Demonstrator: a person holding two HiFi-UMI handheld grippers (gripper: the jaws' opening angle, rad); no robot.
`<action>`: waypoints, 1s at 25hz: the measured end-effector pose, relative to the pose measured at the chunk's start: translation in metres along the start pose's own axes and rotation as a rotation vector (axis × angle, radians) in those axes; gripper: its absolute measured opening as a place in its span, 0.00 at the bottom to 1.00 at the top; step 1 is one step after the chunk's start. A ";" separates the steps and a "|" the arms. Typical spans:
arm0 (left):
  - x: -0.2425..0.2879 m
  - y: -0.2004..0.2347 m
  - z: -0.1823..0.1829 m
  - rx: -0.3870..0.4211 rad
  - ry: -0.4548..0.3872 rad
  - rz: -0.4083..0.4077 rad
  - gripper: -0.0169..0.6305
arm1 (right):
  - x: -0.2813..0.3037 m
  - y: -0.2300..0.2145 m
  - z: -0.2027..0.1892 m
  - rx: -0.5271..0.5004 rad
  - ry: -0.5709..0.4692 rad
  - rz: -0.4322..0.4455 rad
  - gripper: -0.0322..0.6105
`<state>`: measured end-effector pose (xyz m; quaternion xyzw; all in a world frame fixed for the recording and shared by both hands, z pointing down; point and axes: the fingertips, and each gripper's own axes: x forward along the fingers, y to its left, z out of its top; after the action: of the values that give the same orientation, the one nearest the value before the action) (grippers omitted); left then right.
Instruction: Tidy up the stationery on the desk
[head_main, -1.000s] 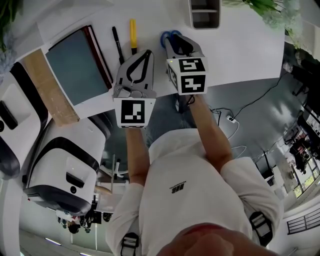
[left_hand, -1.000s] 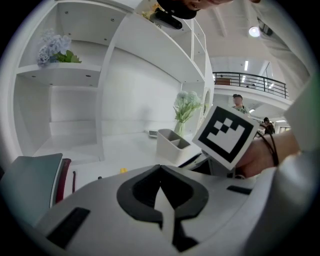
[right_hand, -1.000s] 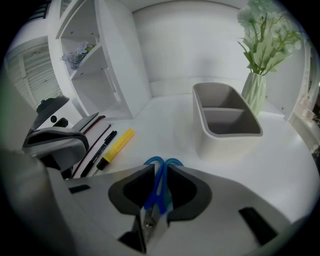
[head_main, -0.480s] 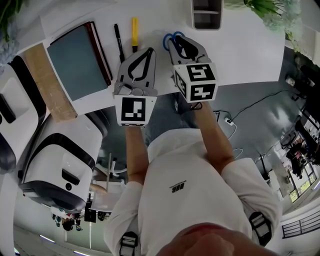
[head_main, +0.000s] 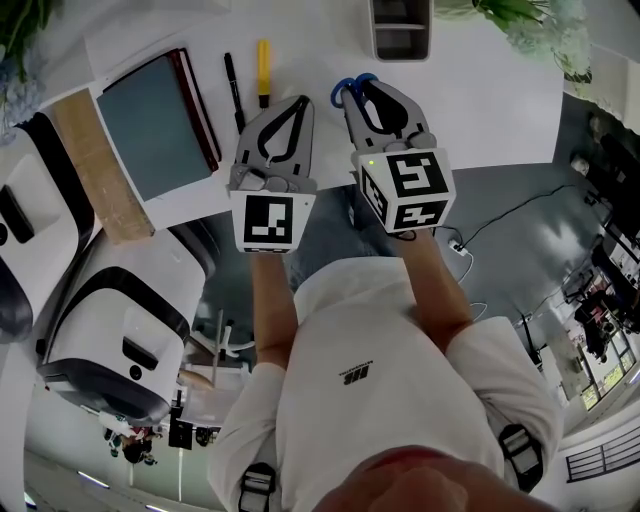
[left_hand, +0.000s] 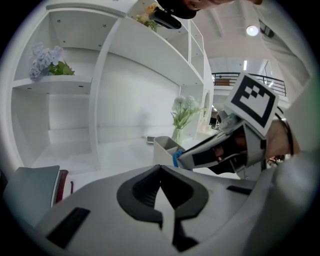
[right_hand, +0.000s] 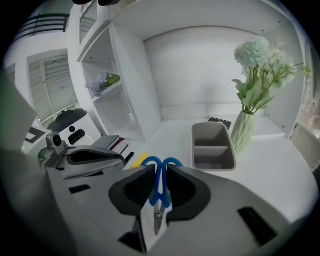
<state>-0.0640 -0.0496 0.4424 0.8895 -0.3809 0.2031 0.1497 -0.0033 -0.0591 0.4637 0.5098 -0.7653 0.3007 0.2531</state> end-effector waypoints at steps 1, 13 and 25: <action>0.000 -0.001 0.002 0.003 -0.001 0.000 0.03 | -0.004 0.000 0.003 0.001 -0.008 0.003 0.14; 0.009 -0.002 0.034 0.010 -0.045 0.013 0.03 | -0.035 -0.017 0.058 0.005 -0.143 0.013 0.14; 0.028 0.000 0.071 0.010 -0.093 0.021 0.03 | -0.042 -0.048 0.096 0.002 -0.253 -0.008 0.14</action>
<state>-0.0291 -0.0967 0.3937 0.8946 -0.3959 0.1650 0.1253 0.0489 -0.1161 0.3782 0.5468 -0.7888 0.2338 0.1554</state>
